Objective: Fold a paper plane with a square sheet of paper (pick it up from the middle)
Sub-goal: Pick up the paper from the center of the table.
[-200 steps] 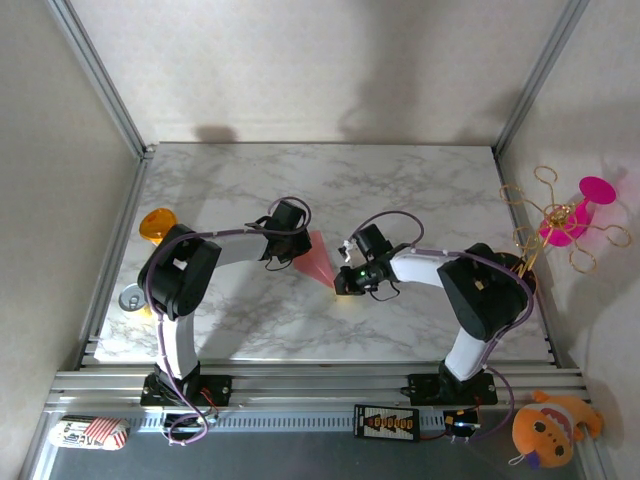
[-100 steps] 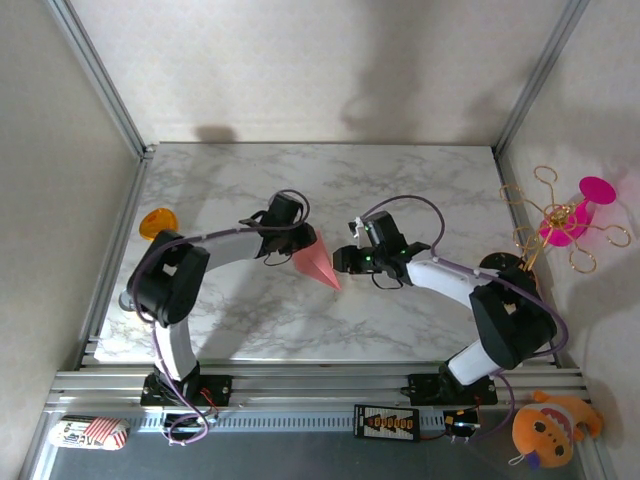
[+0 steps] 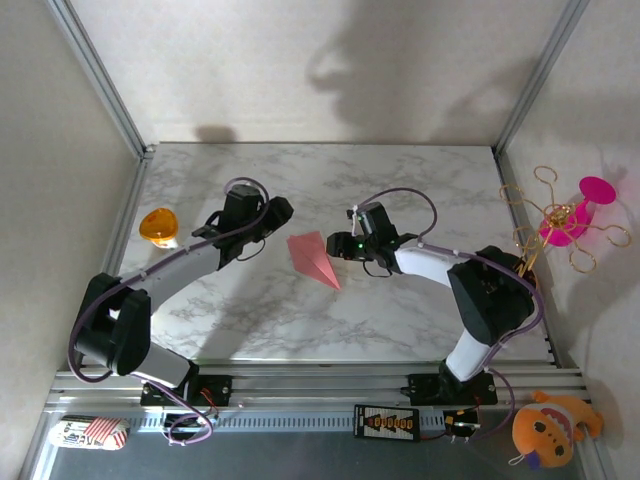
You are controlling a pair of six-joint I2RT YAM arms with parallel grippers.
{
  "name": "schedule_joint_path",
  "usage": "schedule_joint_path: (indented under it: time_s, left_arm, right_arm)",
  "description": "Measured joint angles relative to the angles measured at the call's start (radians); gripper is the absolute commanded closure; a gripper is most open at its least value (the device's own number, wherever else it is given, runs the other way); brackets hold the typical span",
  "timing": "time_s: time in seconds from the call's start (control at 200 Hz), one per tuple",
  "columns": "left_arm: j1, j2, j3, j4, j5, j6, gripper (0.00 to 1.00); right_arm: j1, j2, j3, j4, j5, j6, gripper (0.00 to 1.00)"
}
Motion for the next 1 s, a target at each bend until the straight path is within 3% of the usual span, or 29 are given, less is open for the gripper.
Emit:
schedule_joint_path:
  time_s: [0.265,0.496,0.736,1.001]
  left_arm:
    - [0.000,-0.005,-0.070,0.077,0.005,-0.004,0.12]
    - [0.000,-0.010,-0.193,0.195,0.065,-0.026,0.02]
    - [0.000,-0.012,-0.298,0.349,0.151,-0.084,0.01]
    - [0.000,0.019,-0.304,0.441,0.202,-0.122,0.00]
  right_arm:
    - [-0.005,0.084,0.046,0.031,-0.053,0.000,0.48]
    - [-0.013,0.111,0.049,0.037,-0.109,-0.022,0.50]
    - [-0.020,0.132,0.051,0.045,-0.169,-0.044,0.54]
    - [-0.020,0.220,0.087,0.045,-0.226,-0.064,0.67]
